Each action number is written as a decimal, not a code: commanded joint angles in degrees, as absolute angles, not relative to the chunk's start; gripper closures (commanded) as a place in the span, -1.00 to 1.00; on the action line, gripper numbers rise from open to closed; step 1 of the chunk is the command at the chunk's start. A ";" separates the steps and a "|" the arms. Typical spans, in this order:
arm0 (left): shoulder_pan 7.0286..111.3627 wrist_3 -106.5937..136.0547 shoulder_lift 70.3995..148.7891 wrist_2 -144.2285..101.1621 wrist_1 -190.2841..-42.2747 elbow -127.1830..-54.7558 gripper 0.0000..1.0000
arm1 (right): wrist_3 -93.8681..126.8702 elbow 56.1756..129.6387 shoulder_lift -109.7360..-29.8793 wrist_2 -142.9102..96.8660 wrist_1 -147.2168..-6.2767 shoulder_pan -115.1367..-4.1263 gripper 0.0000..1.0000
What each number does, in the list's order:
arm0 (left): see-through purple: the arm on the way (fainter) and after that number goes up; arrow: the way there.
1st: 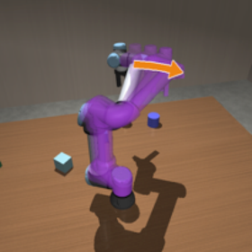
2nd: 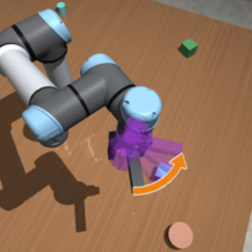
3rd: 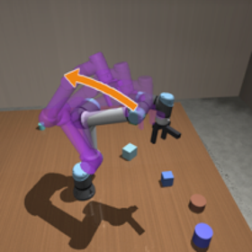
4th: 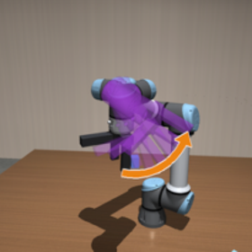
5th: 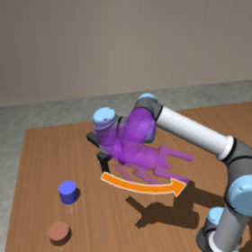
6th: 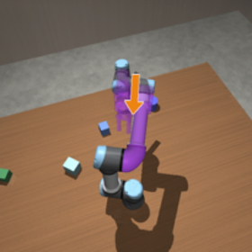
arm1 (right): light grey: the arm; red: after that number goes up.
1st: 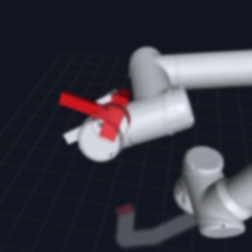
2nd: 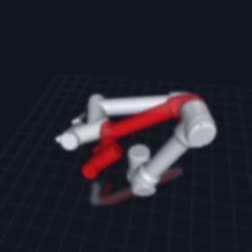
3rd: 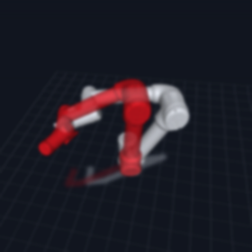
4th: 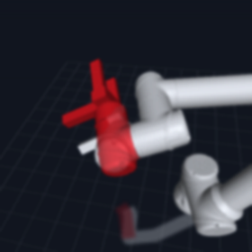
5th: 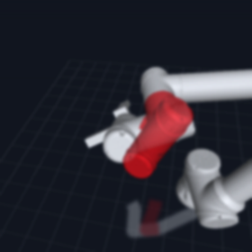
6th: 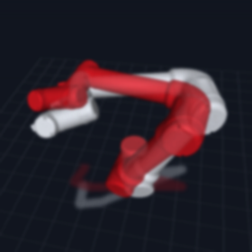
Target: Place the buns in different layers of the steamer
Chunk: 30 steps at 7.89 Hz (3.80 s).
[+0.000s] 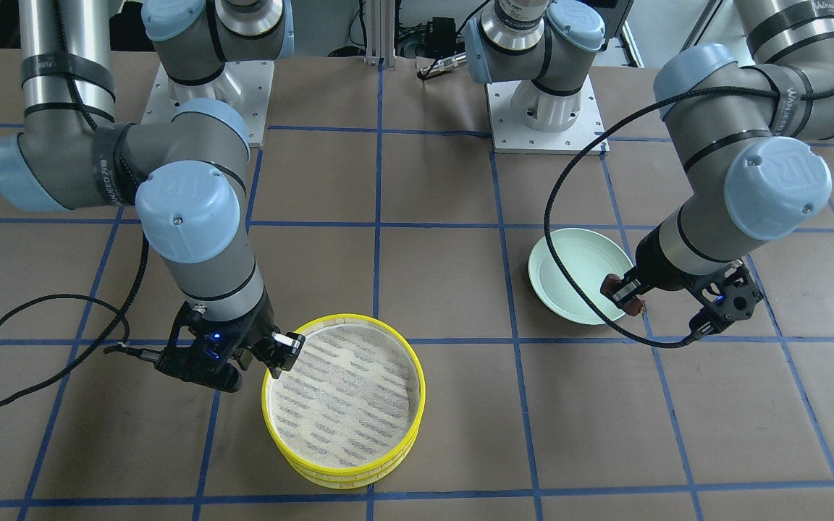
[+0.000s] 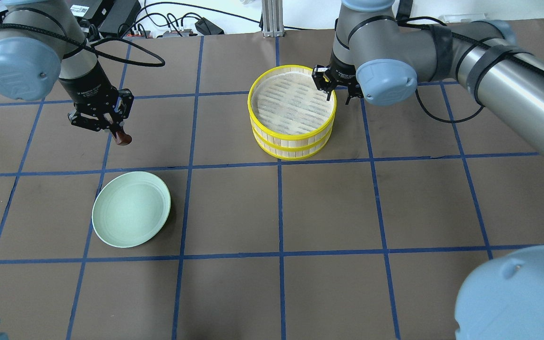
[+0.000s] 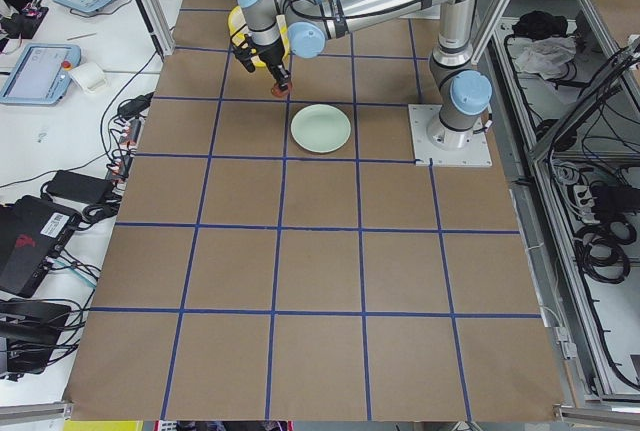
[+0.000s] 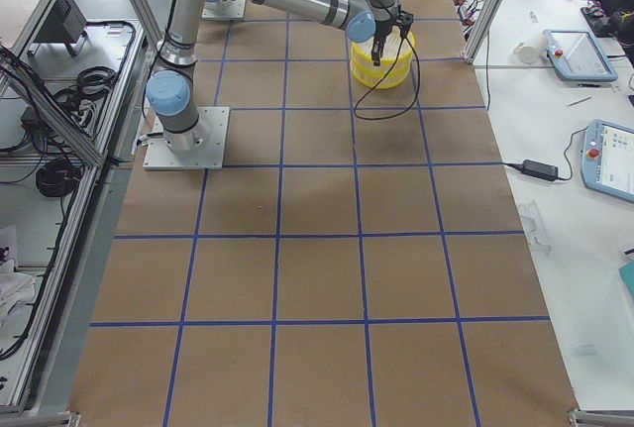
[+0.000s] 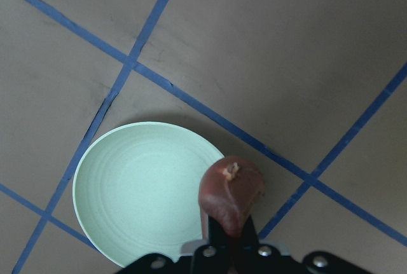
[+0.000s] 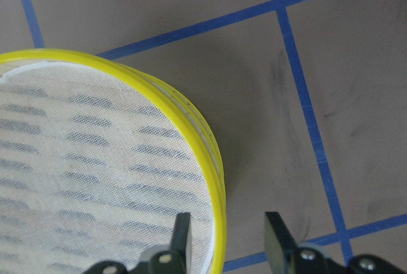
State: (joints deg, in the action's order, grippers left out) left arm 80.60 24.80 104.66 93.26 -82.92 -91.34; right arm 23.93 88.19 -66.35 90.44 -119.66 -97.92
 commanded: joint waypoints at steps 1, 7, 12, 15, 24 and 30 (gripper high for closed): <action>84.52 24.61 104.68 90.79 -79.55 -88.18 1.00 | 11.22 85.88 -71.87 90.01 -110.19 -92.32 0.01; 99.48 25.66 106.51 72.90 -59.28 -88.15 1.00 | -5.89 85.87 -87.88 87.72 -94.39 -87.54 -1.00; 101.51 29.35 116.96 64.25 -45.05 -89.12 0.86 | -6.15 86.66 -87.10 87.72 -94.57 -89.03 -1.00; 101.86 35.04 118.30 59.51 -42.54 -89.12 -0.19 | -6.24 86.66 -86.92 87.19 -94.22 -88.86 -1.00; 99.68 24.64 107.70 79.42 -62.09 -88.07 -1.00 | -6.06 86.75 -86.92 87.19 -94.66 -88.86 -1.00; 88.15 9.50 90.37 91.27 -86.02 -88.07 -1.00 | -5.54 86.75 -86.92 87.19 -94.66 -88.68 -1.00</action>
